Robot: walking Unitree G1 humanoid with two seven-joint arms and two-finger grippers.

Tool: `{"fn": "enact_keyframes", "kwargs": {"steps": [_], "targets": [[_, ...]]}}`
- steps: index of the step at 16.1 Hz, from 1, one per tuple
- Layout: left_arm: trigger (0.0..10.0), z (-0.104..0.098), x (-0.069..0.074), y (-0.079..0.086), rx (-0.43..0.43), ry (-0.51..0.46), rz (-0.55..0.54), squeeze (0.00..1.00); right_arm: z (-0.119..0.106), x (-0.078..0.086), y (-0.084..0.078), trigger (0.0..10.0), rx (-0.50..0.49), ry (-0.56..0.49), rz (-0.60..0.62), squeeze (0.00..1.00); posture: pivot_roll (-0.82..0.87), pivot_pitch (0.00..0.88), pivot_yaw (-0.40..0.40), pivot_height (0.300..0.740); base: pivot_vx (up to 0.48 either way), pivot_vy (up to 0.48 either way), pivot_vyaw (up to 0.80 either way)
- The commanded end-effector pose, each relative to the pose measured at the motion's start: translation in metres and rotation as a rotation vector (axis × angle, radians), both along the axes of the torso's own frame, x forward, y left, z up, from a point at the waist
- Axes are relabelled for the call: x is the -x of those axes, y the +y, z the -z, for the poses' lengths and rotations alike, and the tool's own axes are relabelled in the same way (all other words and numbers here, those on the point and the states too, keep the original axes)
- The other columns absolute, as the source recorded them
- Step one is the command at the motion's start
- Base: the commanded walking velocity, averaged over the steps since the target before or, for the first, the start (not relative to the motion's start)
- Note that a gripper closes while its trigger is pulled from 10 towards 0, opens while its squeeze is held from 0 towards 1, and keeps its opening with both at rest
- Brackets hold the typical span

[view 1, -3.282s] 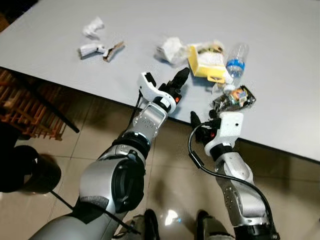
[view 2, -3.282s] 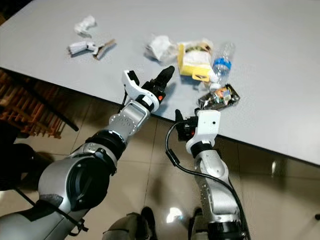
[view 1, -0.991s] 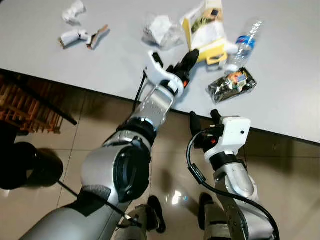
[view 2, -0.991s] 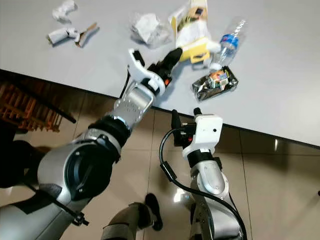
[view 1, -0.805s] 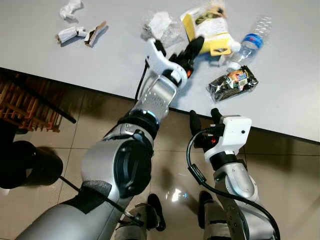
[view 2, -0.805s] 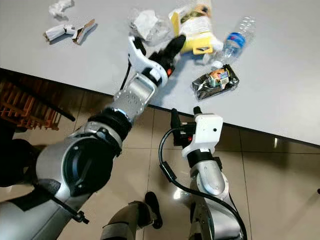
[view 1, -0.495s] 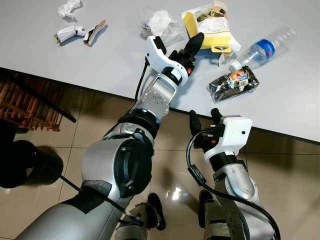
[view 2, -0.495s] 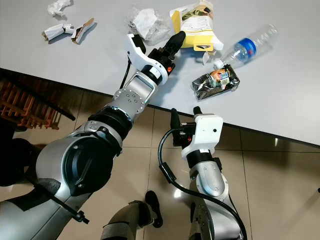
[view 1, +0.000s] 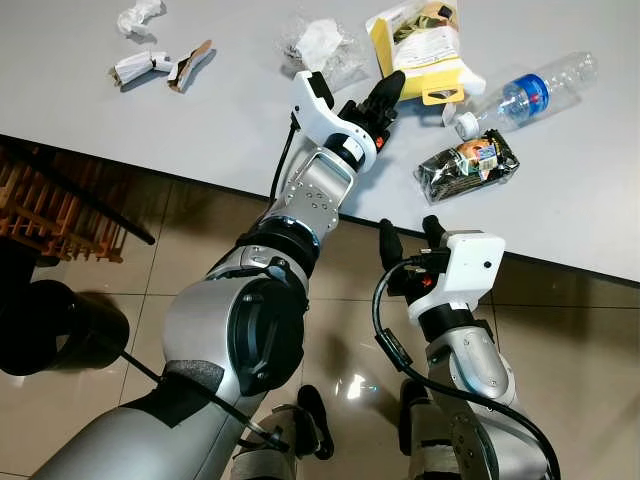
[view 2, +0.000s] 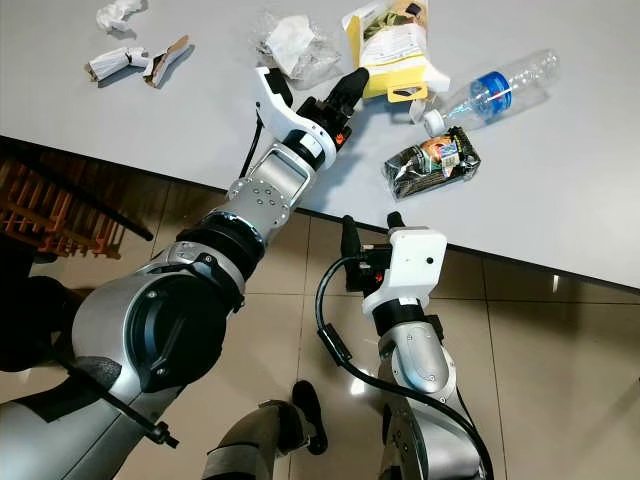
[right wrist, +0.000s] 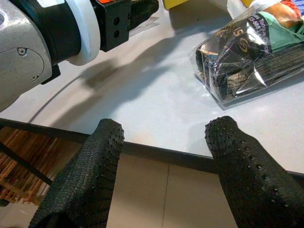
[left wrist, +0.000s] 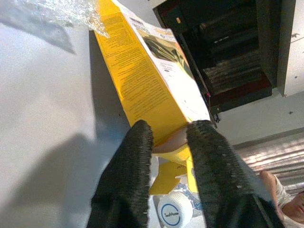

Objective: Picking trash to rubbish bin

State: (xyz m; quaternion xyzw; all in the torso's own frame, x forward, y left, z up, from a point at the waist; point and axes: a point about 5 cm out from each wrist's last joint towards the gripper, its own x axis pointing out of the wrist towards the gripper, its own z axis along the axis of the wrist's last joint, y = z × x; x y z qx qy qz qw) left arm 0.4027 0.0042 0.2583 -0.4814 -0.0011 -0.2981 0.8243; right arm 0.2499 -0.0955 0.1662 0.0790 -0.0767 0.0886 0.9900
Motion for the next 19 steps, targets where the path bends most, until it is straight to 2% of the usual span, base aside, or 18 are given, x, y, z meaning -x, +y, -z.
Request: {"fn": "enact_keyframes", "kwargs": {"steps": [1,7,9,13,15,16,17,19], "targets": [[0.0,0.001,0.005,-0.013,-0.01,0.002,0.043,0.0,0.027,0.003,0.007,10.0,-0.053,0.154,0.016,0.0,-0.35,0.378,0.193,0.74,0.0,0.0,0.0],[0.0,0.006,0.005,-0.013,-0.02,0.004,0.046,0.0,0.029,0.0,0.006,10.0,-0.049,0.155,0.012,0.0,-0.35,0.364,0.191,0.74,0.0,0.0,0.0],[0.0,0.01,0.007,-0.014,-0.086,-0.034,0.058,0.0,0.029,-0.004,0.005,10.0,-0.044,0.151,0.013,0.0,-0.34,0.351,0.193,0.74,0.0,0.0,0.0],[0.0,0.004,0.01,-0.019,-0.32,-0.211,0.061,0.0,0.028,-0.011,0.004,10.0,-0.041,0.138,0.012,0.0,-0.32,0.323,0.199,0.74,0.0,0.0,0.0],[0.0,0.003,0.012,-0.021,-0.395,-0.275,0.065,0.0,0.028,-0.015,0.004,10.0,-0.039,0.132,0.01,0.0,-0.31,0.308,0.2,0.74,0.0,0.0,0.0],[2.2,0.003,0.012,-0.022,-0.418,-0.289,0.064,0.0,0.028,-0.017,0.003,10.0,-0.039,0.131,0.01,0.0,-0.31,0.3,0.201,0.74,0.0,0.0,0.0],[10.0,0.004,0.013,-0.023,-0.463,-0.317,0.055,0.0,0.028,-0.019,0.003,10.0,-0.036,0.127,0.011,0.0,-0.31,0.294,0.202,0.74,0.0,0.0,0.0],[10.0,0.002,0.015,-0.026,-0.542,-0.398,0.04,0.0,0.027,-0.025,0.001,10.0,-0.033,0.114,0.015,0.0,-0.31,0.266,0.207,0.74,0.0,0.0,0.0]]}}
